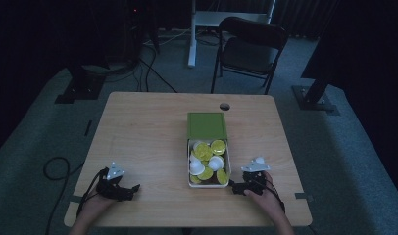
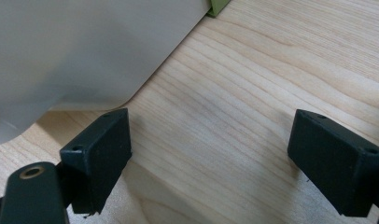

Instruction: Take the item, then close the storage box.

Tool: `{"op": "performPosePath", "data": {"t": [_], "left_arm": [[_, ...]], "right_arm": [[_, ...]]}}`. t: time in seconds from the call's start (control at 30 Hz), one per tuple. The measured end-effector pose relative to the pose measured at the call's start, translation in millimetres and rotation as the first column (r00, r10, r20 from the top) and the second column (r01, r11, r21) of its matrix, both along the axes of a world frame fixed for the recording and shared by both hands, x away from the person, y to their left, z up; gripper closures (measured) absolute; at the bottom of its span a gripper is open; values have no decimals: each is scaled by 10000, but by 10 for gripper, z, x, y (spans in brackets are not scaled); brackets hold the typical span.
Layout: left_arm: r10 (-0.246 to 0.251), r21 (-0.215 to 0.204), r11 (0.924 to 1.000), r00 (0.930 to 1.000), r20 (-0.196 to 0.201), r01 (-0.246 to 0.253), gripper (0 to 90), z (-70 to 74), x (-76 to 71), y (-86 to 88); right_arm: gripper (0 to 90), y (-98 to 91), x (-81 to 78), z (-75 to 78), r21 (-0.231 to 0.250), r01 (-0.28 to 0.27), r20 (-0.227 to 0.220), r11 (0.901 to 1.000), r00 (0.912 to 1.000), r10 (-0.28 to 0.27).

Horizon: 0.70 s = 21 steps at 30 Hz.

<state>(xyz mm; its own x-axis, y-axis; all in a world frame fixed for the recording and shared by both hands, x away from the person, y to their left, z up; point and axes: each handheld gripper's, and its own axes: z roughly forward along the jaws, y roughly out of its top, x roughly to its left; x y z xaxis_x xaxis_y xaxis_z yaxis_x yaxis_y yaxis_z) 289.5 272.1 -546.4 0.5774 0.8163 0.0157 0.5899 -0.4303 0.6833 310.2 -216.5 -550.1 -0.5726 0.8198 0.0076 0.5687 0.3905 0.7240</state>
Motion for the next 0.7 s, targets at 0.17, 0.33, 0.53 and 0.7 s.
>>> {"op": "performPosePath", "data": {"t": [0.17,0.33,0.53,0.7], "left_arm": [[11,-4,10000,10000,7,-11,15,0,-8,-9],[-370,47,9993,9993,-38,371,14,5,-35,-64],[-1072,397,9932,9922,-638,1099,13,67,-81,-221],[-1457,485,9876,9866,-730,1494,14,90,-108,-319]], "right_arm": [[126,2,0,0,-11,2,-4,10000,10000,-2],[125,3,-1,1,-13,32,-3,10000,10000,-32],[126,-11,-11,30,73,-20,-177,10000,9998,22],[125,-27,-45,117,185,-177,-87,9997,9998,178]]}}
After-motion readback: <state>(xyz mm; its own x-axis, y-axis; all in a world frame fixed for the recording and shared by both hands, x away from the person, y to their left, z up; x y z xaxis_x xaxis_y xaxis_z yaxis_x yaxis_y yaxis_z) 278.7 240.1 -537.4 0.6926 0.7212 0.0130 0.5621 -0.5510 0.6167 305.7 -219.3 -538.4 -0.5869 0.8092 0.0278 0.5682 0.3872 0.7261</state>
